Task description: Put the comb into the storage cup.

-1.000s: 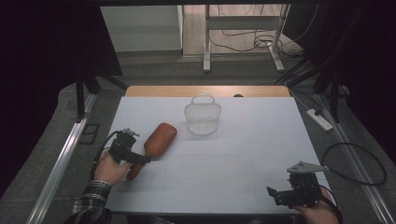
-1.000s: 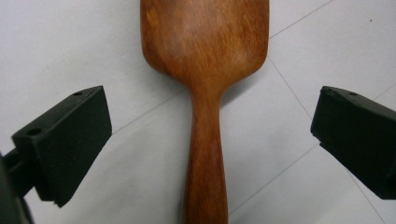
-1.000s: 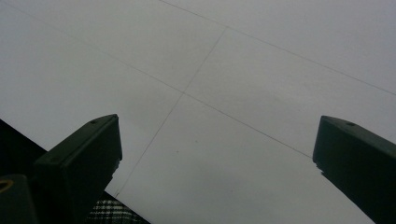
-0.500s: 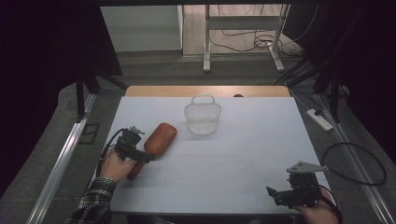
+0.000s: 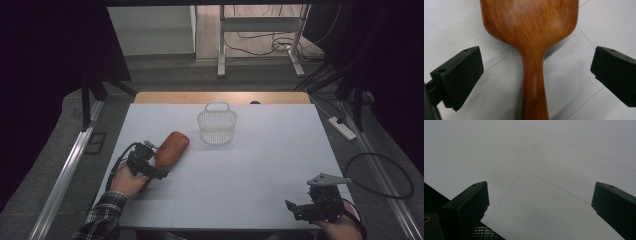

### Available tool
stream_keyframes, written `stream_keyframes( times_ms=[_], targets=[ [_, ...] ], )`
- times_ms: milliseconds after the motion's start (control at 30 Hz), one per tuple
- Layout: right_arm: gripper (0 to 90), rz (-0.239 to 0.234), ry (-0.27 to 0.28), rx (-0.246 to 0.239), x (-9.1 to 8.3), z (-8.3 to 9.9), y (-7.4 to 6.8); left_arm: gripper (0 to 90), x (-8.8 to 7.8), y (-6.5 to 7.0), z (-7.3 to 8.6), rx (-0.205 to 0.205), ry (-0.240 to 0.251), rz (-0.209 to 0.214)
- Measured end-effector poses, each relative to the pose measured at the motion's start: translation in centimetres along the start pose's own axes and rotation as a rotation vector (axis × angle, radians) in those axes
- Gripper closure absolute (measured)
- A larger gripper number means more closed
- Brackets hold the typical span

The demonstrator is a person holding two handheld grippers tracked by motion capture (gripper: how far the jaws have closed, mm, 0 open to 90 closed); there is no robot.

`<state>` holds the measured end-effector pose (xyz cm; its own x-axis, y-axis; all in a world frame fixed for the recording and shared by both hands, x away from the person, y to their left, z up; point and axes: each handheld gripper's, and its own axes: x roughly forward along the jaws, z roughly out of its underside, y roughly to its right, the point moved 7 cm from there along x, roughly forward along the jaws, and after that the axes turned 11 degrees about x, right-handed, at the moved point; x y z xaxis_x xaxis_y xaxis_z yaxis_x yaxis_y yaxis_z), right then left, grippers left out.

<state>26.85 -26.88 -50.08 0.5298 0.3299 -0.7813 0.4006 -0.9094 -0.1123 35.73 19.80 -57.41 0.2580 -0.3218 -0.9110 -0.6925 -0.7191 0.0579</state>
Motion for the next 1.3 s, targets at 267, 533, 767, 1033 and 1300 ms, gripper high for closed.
stream_keyframes(
  times_ms=[267, 533, 767, 1033, 1300],
  targets=[
    [1.4, 0.000, -0.001, -0.003, 0.00, 0.02, -0.04, 0.0, 0.24, 0.06, 0.31, -0.010, -0.014, -0.001],
    [1.4, 0.002, -0.001, -0.008, 0.01, 0.02, -0.07, 0.0, 0.24, -0.18, 0.45, -0.012, -0.032, -0.031],
    [1.4, 0.004, -0.002, -0.012, 0.03, 0.03, -0.08, 18.2, -0.11, -0.29, 0.64, 0.008, -0.035, -0.065],
    [1.5, 0.005, -0.004, -0.014, 0.05, 0.04, -0.10, 48.5, -0.28, -0.33, 0.72, -0.001, -0.029, -0.050],
    [1.5, 0.007, -0.005, -0.017, 0.05, 0.05, -0.11, 68.1, -0.17, -0.14, 0.72, 0.001, -0.035, -0.022]
  ],
)
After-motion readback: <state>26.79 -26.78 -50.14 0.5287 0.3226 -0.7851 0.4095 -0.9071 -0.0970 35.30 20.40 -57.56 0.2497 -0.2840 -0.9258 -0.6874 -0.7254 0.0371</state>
